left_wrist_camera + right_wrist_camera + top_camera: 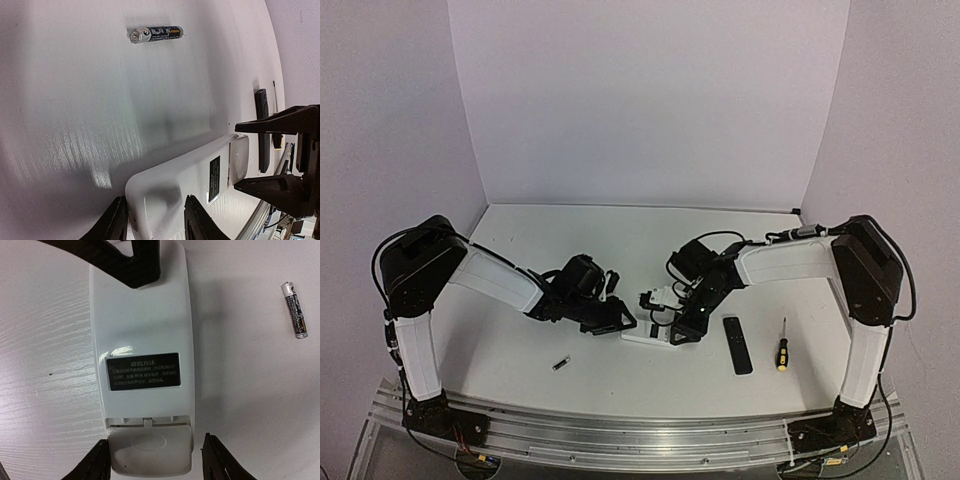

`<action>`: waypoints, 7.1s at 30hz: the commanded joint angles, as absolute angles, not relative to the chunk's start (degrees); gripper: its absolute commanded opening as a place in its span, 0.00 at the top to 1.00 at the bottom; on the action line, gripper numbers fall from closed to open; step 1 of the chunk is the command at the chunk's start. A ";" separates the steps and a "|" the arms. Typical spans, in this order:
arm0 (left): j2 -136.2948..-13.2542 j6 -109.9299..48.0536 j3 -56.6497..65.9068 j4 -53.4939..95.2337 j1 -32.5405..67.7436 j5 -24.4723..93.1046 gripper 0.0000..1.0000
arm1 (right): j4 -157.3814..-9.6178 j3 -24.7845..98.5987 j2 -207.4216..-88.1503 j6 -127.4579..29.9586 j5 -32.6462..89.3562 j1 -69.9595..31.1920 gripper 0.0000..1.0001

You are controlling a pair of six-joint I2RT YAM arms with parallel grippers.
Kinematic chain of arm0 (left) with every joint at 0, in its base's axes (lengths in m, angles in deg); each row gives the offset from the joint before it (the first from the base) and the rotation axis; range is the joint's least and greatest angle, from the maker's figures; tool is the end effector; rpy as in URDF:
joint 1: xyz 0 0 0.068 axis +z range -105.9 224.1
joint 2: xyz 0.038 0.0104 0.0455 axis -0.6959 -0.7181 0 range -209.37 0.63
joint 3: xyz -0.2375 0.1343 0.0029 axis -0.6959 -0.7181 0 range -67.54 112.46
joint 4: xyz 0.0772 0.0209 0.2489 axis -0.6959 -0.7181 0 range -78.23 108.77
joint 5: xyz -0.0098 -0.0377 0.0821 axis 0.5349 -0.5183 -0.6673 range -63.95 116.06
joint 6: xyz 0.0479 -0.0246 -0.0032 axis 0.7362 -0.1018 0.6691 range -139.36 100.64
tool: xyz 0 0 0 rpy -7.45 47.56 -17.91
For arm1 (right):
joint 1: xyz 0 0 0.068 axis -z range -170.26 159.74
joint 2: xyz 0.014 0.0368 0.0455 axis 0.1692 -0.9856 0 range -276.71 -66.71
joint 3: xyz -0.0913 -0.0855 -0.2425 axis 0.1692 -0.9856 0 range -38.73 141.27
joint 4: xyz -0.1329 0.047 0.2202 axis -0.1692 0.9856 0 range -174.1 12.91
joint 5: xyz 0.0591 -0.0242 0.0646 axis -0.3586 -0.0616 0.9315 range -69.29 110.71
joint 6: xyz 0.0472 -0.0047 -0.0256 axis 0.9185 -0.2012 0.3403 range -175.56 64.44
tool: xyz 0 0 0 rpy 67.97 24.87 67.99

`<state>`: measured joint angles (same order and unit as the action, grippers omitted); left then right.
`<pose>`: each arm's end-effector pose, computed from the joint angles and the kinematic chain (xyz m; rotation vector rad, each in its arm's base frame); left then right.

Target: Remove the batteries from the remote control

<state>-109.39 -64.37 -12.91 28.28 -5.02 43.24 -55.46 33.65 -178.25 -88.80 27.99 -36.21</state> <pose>0.2369 -0.2898 0.1165 0.2553 2.6230 -1.0509 0.2652 0.2807 0.1497 -1.7864 2.1059 0.2344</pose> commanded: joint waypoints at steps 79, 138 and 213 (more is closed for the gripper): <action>-111.68 -63.96 -14.15 15.34 -5.94 40.63 0.60 | -76.88 14.13 -169.13 -1.89 27.42 -36.36 0.63; -112.32 -64.66 -13.77 15.18 -7.05 42.59 0.62 | -70.83 20.41 -176.28 6.54 23.07 -38.92 0.92; -116.31 -63.20 -10.16 13.26 -8.19 44.16 0.64 | -66.08 27.35 -192.84 -5.02 24.27 -40.97 1.00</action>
